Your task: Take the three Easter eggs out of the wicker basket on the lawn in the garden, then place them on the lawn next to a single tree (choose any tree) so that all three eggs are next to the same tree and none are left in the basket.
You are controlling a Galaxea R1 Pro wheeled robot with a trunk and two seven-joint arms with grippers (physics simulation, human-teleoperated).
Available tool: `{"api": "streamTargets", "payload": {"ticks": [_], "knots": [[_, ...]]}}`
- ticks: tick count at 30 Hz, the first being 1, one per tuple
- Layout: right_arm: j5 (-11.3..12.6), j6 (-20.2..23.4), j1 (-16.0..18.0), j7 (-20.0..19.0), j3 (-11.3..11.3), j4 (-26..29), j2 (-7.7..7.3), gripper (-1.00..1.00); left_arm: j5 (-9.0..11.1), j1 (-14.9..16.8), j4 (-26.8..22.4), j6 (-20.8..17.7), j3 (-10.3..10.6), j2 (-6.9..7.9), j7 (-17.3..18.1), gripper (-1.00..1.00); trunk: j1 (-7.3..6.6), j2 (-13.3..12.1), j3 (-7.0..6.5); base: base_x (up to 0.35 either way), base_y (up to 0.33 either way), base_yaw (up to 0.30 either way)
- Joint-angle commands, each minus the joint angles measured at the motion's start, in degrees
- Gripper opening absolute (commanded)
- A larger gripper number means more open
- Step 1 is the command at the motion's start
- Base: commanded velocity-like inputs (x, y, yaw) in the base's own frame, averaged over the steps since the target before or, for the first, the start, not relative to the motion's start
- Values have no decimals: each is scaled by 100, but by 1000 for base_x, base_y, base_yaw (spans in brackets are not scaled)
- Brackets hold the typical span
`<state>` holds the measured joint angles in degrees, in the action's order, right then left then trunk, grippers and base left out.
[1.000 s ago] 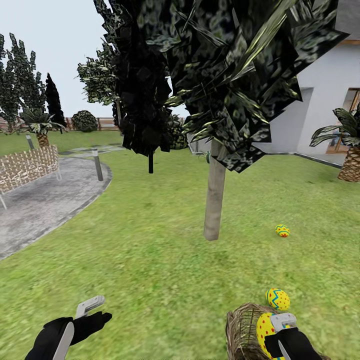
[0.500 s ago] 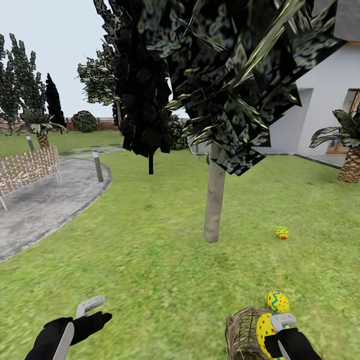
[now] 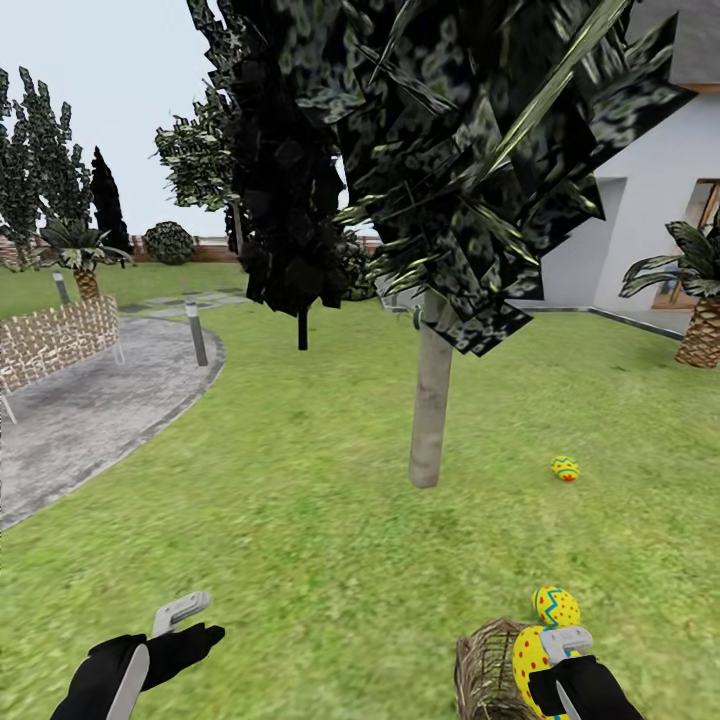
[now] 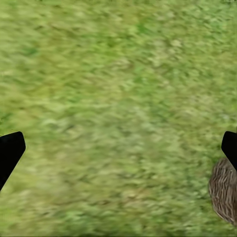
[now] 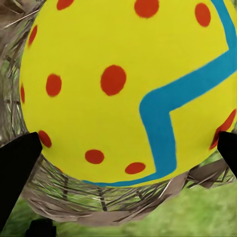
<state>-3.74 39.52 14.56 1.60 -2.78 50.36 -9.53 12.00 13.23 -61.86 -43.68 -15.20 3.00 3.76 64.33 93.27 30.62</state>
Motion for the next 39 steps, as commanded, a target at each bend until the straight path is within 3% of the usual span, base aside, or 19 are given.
{"api": "streamTargets", "payload": {"ticks": [1, 29, 39], "knots": [[-36, 38, 3, 7, -21, 9, -5, -100, -5, 4, -2, -31, -10, 2, 29, 100, 0, 4, 6, 0, 317, 0], [-23, 30, 3, 0, -21, 9, 4, -100, -5, 4, -2, -35, -34, 16, 28, 100, 0, 4, 6, 76, 324, -1], [-6, 30, 3, -11, -21, 9, 4, -100, -1, 4, -2, -35, -37, 19, 28, 100, 0, 4, 6, 83, 324, -268]]}}
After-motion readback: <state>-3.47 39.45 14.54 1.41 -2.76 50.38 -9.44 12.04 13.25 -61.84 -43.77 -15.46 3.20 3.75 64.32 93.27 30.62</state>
